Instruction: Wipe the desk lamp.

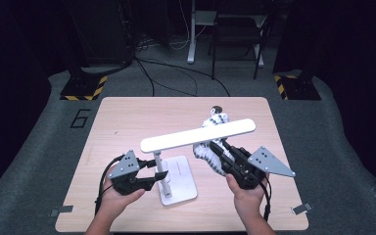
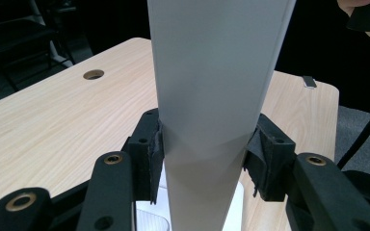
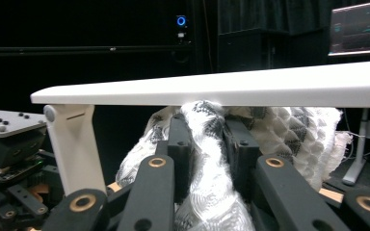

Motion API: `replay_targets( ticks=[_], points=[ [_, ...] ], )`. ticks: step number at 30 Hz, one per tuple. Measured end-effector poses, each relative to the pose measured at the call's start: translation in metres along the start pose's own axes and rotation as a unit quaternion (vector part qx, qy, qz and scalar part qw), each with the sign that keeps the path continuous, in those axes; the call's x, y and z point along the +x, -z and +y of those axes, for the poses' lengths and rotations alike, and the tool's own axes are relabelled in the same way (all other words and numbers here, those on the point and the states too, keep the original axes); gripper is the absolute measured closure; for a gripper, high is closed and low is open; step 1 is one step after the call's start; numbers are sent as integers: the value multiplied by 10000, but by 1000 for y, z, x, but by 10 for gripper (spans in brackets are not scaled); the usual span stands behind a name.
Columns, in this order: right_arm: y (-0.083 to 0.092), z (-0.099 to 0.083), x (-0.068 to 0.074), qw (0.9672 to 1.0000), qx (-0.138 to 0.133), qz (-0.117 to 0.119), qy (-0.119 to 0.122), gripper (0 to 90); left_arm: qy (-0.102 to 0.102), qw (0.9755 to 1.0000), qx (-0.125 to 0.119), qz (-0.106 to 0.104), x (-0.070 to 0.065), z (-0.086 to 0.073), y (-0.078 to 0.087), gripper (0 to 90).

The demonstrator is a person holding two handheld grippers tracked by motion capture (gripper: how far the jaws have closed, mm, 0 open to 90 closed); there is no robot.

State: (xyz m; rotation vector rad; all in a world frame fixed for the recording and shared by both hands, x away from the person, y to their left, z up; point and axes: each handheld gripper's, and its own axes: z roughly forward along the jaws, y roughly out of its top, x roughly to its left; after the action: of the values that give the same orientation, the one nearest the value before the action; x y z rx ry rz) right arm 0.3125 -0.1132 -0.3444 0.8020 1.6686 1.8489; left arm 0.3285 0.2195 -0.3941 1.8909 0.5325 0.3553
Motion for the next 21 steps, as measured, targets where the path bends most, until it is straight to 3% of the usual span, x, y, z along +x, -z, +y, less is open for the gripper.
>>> replay_targets(
  ticks=[14,21],
  points=[
    [-3,-2,12,9994,100,310,109,760,-5,10000,0,27,0,0,-1,531],
    [-2,-2,23,9979,156,619,134,760,-3,10000,3,24,0,0,0,531]
  ],
)
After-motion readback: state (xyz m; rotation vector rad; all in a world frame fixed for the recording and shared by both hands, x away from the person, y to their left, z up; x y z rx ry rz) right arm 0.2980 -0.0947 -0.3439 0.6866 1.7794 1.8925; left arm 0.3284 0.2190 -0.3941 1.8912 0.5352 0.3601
